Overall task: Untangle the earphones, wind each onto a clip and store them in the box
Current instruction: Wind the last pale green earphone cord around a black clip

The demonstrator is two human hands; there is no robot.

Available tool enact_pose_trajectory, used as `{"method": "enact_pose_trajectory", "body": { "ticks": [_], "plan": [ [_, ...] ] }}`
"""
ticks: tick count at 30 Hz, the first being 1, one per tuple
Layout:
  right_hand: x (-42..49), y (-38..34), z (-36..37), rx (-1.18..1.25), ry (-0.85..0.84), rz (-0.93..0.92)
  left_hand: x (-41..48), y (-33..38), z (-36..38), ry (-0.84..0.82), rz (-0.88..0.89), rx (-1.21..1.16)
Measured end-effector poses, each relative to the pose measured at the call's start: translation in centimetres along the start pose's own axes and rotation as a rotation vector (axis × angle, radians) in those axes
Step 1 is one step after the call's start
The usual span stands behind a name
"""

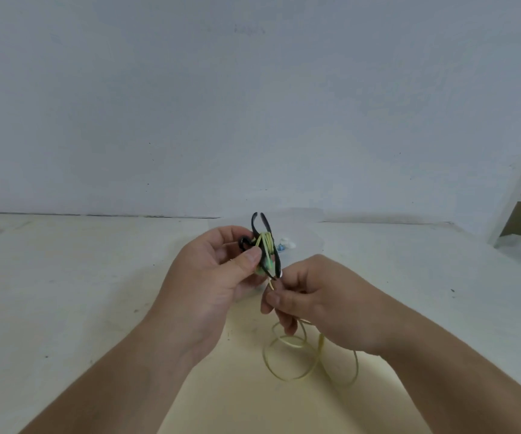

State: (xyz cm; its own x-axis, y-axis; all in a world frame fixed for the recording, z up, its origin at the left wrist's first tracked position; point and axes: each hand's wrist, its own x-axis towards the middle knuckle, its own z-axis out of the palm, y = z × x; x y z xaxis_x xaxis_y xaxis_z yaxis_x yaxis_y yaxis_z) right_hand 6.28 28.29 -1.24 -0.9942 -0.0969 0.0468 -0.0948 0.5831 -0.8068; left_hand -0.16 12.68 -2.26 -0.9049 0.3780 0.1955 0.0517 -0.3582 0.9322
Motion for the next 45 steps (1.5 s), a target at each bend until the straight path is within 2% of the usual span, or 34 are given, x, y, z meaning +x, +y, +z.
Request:
{"method": "enact_pose_trajectory", "body": {
  "ticks": [8, 15, 22, 26, 29, 32, 37, 39, 43, 45],
  "plan": [
    [-0.5, -0.9, -0.5, -0.038, 0.085, 0.016, 0.4, -0.1, -0.6, 0.073, 0.015, 0.074],
    [-1.0, -1.5, -0.6, -0.028, 0.03, 0.016, 0.4, -0.5, -0.2, 0.145, 0.126, 0.264],
    [-0.9, -1.8, 0.1, -0.147, -0.031, 0.026, 0.5, -1.0, -0.2, 0.181, 0.014, 0.077],
    [-0.9, -2.1, 0.2, -0.158, -0.04, -0.008, 0.3, -1.0, 0.0, 0.163, 0.058, 0.172],
    [-1.1, -2.1, -0.9, -0.125, 0.061, 0.004, 0.4, -0.9, -0.2, 0.16, 0.09, 0.23],
    [-1.5, -2.1, -1.9, -0.148, 0.144, 0.049, 0.5, -0.5, -0.3, 0.15, 0.06, 0.135],
    [-1.6, -2.0, -1.4, -0.221, 0.046, 0.041, 0.7, -0.8, -0.3, 0.167, -0.026, -0.032],
    [-1.6, -2.0, -1.5, -0.196, 0.051, 0.001, 0.6, -0.8, -0.4, 0.173, 0.005, 0.055],
    [-1.6, -2.2, -1.5, -0.097, 0.091, -0.107, 0.2, -0.7, -0.4, 0.116, 0.181, 0.448],
    [-1.5, -2.1, -1.7, -0.065, 0.152, -0.102, -0.1, -0.6, -0.2, 0.061, 0.227, 0.604]
  ]
}}
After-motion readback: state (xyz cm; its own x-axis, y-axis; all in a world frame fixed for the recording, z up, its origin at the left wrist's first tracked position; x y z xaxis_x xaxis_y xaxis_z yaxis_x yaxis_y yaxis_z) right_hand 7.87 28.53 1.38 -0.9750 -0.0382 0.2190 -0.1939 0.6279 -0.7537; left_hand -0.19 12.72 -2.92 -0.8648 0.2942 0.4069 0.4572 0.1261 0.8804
